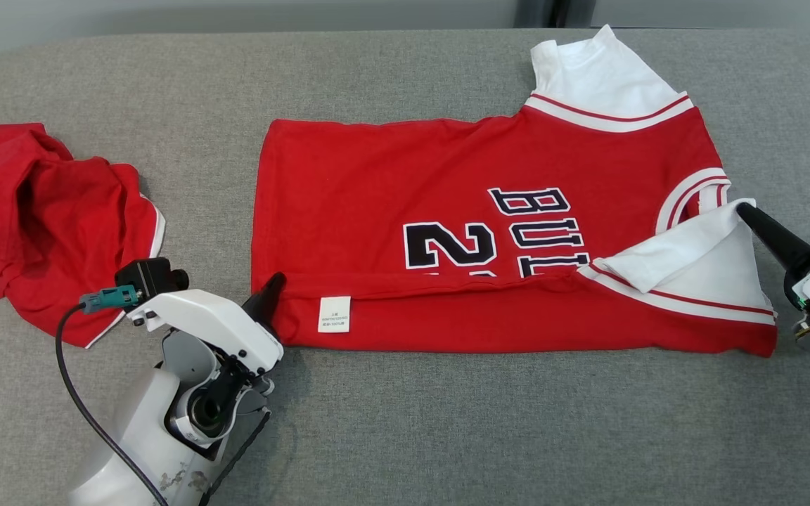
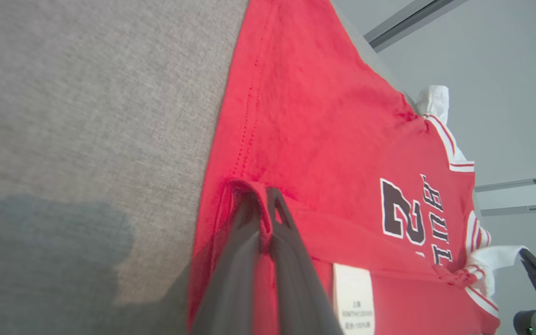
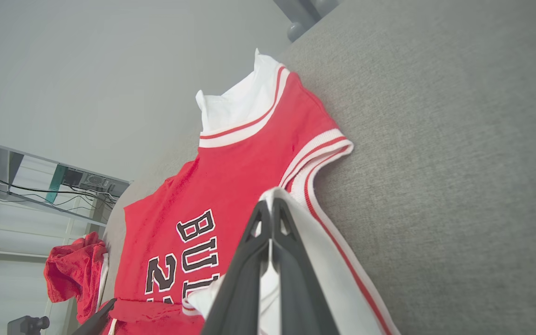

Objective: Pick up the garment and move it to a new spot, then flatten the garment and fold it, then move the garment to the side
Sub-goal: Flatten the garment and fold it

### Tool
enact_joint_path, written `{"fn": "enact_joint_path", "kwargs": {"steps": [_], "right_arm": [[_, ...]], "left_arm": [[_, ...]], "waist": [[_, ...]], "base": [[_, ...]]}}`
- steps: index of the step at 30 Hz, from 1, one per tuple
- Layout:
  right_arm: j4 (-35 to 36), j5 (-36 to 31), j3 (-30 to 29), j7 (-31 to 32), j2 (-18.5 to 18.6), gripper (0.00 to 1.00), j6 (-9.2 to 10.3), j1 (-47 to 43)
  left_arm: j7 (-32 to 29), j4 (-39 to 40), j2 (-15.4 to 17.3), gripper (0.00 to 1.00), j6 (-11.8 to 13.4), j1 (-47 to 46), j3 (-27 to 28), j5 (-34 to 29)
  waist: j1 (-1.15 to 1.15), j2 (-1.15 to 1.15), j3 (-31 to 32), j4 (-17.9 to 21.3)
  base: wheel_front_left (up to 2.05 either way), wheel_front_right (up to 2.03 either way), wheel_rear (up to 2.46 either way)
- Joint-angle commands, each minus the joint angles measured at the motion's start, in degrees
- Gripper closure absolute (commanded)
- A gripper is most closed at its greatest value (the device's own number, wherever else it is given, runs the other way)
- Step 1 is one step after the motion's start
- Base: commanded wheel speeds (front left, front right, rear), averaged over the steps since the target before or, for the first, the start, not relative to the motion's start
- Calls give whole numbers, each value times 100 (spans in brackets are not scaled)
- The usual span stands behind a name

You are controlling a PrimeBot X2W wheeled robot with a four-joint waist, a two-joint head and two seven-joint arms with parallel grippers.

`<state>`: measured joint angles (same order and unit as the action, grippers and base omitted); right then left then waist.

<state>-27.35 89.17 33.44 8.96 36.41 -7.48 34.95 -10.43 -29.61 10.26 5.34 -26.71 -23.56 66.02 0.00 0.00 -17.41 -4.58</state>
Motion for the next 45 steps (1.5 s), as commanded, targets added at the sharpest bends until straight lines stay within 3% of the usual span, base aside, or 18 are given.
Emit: {"fn": "enact_joint_path", "kwargs": {"steps": [1,2,3,4,14,21,25,29,36,41,45], "right_arm": [[-124,11,-43,-38,-6,100,-2,58],[-166,17,-50,-43,-21,88,-2,71],[-229,10,-62,-81,-38,5,-2,84],[-320,84,-88,-77,-84,0,-2,62],[-365,-110,-161,-613,-190,0,-2,-99],[-42,-885,-71,-1910,-95,0,-2,-550],[-156,-1525,-108,-2353,-148,0,-2,-817],[-290,-2418,-666,-2420,-415,0,-2,-1082],[-209,-4082,-1918,-2421,-1272,0,-2,-1856],[-424,-4561,-2251,-2423,-1721,0,-2,-2111],[-764,-4550,-2190,-2380,-1869,0,-2,-2039]], "left_arm": [[62,-91,26,0,-33,-132,-6,-78],[96,-143,5,0,-32,-134,-4,-72],[105,-190,-13,0,-33,-140,-3,-73],[124,-239,-21,0,-46,-153,-1,-74],[563,-365,43,0,-218,-9,21,-222],[1633,-90,178,0,-120,241,98,-696],[2182,76,222,0,-26,465,-32,-1099],[2474,199,162,0,156,721,-74,-1513],[2566,241,-131,0,462,1221,34,-2378],[2564,-133,-359,0,558,1401,152,-2696],[2565,-554,-469,0,497,1317,82,-2839]], "waist": [[0,0,-1,-12],[0,0,5,-16],[0,0,16,-19],[0,0,36,-22],[0,0,353,-14],[0,0,731,62],[0,0,932,112],[0,0,1082,159],[0,0,1205,203],[0,0,1200,212],[0,0,1160,209]], "base": [[0,0,0],[0,0,0],[0,0,0],[0,0,0],[0,0,0],[0,0,0],[0,0,0],[0,0,0],[0,0,0],[0,0,0],[0,0,0]]}}
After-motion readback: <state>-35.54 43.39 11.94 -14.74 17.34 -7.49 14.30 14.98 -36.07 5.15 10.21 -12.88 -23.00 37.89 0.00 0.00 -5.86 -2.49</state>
